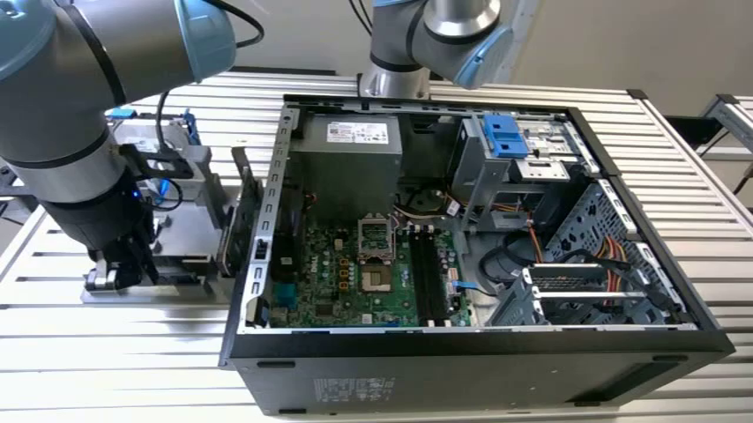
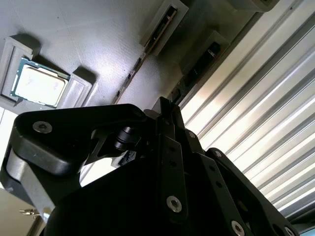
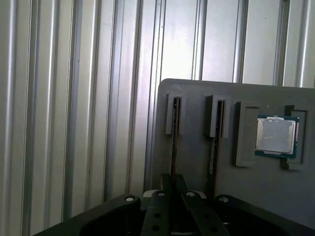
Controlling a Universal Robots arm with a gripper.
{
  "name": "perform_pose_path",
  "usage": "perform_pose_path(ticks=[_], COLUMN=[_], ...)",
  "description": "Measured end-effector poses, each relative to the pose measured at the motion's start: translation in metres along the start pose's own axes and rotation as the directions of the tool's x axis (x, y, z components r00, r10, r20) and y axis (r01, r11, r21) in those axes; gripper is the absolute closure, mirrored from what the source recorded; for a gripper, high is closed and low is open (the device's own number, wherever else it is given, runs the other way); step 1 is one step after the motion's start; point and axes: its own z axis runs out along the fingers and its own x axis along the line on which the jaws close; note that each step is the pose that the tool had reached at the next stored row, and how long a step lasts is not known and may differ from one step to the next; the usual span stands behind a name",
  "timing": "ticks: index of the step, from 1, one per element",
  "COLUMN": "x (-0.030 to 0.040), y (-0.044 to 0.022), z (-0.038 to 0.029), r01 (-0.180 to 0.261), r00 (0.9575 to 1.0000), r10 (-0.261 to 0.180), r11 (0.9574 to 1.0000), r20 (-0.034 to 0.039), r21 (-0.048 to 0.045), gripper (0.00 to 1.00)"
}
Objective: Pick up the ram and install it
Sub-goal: 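Pick up the ram and move it above insertion slot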
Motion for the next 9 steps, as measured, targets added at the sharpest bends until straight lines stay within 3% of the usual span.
perform_pose_path(ticks=[9], x=[0.0001], y=[0.0001], z=[-0.0045], r01=[0.000], r00=[1.0000], r10=[0.000], r11=[1.0000], r20=[-0.0001], r21=[0.0000], gripper=[1.00])
